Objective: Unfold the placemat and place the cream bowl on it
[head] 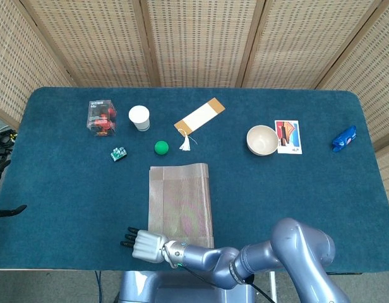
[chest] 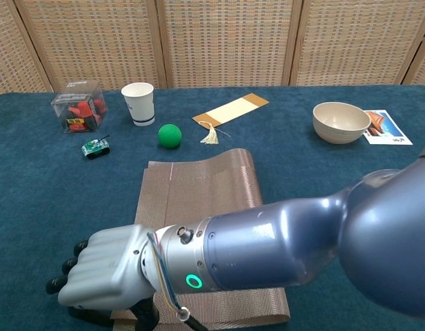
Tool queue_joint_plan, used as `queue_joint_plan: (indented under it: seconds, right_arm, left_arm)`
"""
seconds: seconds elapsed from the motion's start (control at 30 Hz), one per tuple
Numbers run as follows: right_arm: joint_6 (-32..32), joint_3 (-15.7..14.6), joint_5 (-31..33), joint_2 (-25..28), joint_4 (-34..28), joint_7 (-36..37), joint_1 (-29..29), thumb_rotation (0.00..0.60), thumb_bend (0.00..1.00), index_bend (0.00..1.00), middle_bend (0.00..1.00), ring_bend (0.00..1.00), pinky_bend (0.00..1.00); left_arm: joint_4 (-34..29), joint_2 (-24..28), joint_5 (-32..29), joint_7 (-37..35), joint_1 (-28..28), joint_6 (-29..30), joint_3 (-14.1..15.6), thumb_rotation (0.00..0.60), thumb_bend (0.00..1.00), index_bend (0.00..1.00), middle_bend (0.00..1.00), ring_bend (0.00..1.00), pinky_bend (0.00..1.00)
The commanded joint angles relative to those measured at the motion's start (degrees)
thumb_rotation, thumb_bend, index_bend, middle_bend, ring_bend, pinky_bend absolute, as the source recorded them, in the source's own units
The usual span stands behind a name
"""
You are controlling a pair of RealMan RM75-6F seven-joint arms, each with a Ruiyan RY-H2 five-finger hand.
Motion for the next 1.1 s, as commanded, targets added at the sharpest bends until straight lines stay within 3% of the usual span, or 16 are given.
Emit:
queue_joint_plan:
  seconds: [0.03, 1.1]
  right_arm:
    - [0.5, -0.4, 0.3, 0.6, -0.5, -0.3, -0.1, 0.600, 0.47, 0.50, 0.00, 0.00, 0.00]
    - [4.0, -2.9, 1.0, 6.8, -5.9, -2.1, -1.6, 0.600, 0.52, 0.52, 0.00, 0.00, 0.00]
  left_arm:
    - [-0.1, 0.0, 0.1, 0.1, 0.0, 0.1, 0.0, 0.600, 0.00, 0.00, 0.00, 0.00, 0.00]
    - [-0.9, 0.2, 1.0, 0.5, 0.4, 1.3, 0.3, 0.600, 0.00, 0.00, 0.00, 0.00, 0.00]
